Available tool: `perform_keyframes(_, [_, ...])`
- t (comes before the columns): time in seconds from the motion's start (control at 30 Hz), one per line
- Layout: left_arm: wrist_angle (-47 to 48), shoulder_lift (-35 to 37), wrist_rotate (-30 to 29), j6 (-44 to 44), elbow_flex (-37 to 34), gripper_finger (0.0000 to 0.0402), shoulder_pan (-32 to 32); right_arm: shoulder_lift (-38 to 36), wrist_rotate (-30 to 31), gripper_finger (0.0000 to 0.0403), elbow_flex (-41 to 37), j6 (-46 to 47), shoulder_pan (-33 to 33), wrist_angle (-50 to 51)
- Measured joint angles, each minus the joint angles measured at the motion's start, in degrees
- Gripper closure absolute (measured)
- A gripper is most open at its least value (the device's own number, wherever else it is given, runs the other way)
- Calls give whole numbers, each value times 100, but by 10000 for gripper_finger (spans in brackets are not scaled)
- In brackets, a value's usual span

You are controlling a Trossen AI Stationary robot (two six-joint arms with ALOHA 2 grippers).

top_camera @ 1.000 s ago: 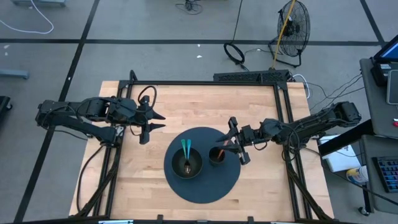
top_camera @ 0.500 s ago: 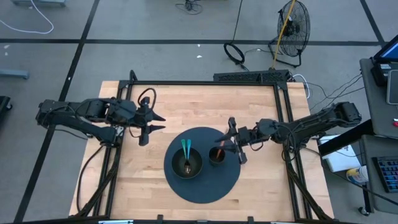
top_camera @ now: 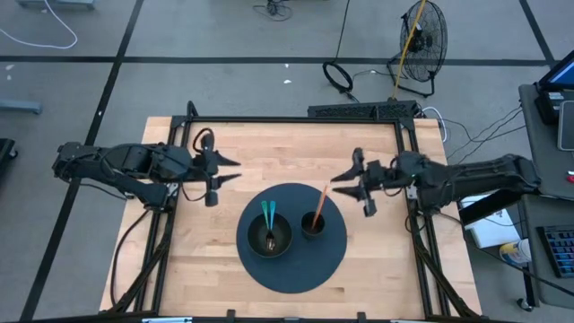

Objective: Pick & Place Utensil
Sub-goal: Return to home position

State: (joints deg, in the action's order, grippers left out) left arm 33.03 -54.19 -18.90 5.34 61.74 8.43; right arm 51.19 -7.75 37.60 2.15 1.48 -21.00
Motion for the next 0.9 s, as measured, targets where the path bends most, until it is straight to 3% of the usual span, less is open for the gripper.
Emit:
perform_keyframes(0.2, [-60, 30, -1191, -101, -1, 266, -2, -994, 448, 292, 0, -332, -274, 1192])
perform_keyframes(0.43, [21, 37, -2233, -511, 1, 266, -163, -1711, 709, 293, 0, -382, -280, 1442])
perform_keyframes(0.63, [-113, 38, -2077, -572, 1, 266, -227, -1972, 734, 292, 1, -516, -280, 2014])
perform_keyframes(0.9, [-369, 124, -246, 277, -1, 266, -441, -2117, 881, 291, 0, -595, -279, 2828])
